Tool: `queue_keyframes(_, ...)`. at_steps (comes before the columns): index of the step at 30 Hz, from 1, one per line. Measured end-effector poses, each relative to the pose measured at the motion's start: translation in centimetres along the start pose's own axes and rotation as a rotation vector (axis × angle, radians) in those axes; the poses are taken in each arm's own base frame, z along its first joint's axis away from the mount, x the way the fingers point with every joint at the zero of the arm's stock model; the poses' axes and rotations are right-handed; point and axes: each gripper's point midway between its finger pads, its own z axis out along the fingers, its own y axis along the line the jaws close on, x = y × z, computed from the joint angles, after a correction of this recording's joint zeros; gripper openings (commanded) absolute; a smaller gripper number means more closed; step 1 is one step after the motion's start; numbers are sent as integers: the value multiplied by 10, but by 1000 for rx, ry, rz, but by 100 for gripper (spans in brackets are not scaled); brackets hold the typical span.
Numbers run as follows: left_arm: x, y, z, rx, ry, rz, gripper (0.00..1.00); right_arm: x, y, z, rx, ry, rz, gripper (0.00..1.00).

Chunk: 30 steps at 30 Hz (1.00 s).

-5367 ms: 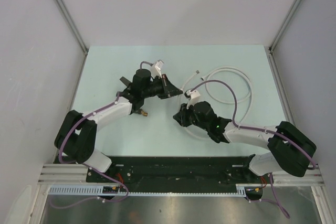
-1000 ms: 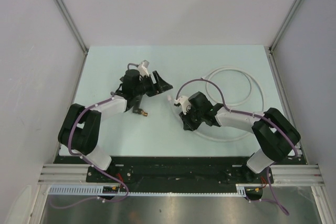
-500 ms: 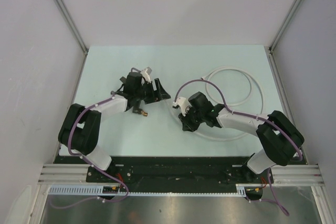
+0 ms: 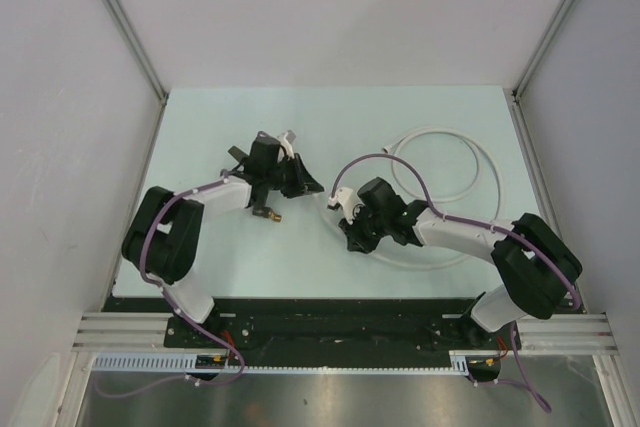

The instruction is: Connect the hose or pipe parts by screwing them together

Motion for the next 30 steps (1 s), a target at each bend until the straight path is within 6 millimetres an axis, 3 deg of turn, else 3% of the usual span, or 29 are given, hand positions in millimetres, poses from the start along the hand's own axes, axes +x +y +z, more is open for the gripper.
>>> queue_keyframes(13,-15,-4,16,-1,-8,-84,1,-3,-28,-14,139,-24,89,2)
queue_keyframes(17,-15,-5,22,-2,-3,-80,31,-1,-29,-12,154,-28,128,3)
queue_keyframes(26,-19,13,26,-77,-36,-54,53,17,-22,10,150,33,195,5)
queue_keyframes(30,-22,14,24,-85,-42,-40,56,20,-18,11,146,45,215,11)
